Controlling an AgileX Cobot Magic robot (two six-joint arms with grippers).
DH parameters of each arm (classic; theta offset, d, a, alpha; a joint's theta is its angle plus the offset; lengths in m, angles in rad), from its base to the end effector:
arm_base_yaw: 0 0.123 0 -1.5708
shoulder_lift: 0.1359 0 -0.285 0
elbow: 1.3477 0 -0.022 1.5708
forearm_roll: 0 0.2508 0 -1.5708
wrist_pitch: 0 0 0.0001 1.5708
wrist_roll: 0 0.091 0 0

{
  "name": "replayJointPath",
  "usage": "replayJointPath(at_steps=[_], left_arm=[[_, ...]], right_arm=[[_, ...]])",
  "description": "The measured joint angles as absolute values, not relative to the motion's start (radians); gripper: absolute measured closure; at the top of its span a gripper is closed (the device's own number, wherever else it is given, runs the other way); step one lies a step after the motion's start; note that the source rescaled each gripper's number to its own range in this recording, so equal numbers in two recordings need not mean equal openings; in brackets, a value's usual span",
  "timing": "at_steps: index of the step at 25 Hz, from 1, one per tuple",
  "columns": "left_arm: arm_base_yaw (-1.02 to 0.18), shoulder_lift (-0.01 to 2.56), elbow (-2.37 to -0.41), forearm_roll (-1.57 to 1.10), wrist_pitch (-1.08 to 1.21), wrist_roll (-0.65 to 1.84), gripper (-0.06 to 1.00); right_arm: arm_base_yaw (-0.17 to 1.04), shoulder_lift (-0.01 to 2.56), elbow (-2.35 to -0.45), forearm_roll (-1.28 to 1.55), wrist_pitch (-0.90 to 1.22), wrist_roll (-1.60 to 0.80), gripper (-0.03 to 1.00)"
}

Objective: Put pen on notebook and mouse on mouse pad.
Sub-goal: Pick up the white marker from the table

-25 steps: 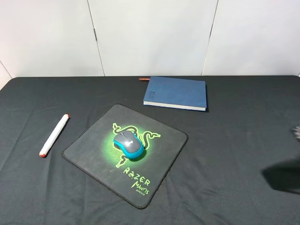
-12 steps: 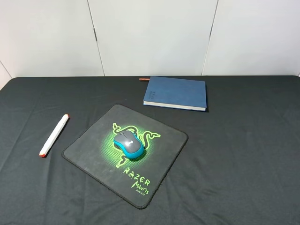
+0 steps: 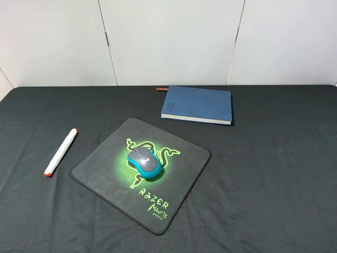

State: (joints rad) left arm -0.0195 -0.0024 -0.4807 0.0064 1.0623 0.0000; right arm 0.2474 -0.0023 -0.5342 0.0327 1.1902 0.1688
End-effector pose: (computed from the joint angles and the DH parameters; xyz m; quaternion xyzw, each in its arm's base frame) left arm -0.0031 0.0006 0.2718 0.0083 0.8580 -0.0018 0.5136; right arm -0.0152 -0.0010 0.2764 -0.0364 0.8757 0.1153 0.4675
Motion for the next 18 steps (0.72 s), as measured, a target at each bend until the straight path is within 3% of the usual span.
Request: replayJointPath(at_steps=[9, 18], left_arm=[[-0.019, -0.002, -0.481, 0.006, 1.062, 0.000, -0.05], [-0.019, -0.002, -0.481, 0.006, 1.062, 0.000, -0.05]], right_arm=[[0.092, -0.006, -0.496, 0.025, 1.043, 0.109, -0.03], [-0.077, -0.006, -0.489, 0.039, 1.030, 0.038, -0.03]])
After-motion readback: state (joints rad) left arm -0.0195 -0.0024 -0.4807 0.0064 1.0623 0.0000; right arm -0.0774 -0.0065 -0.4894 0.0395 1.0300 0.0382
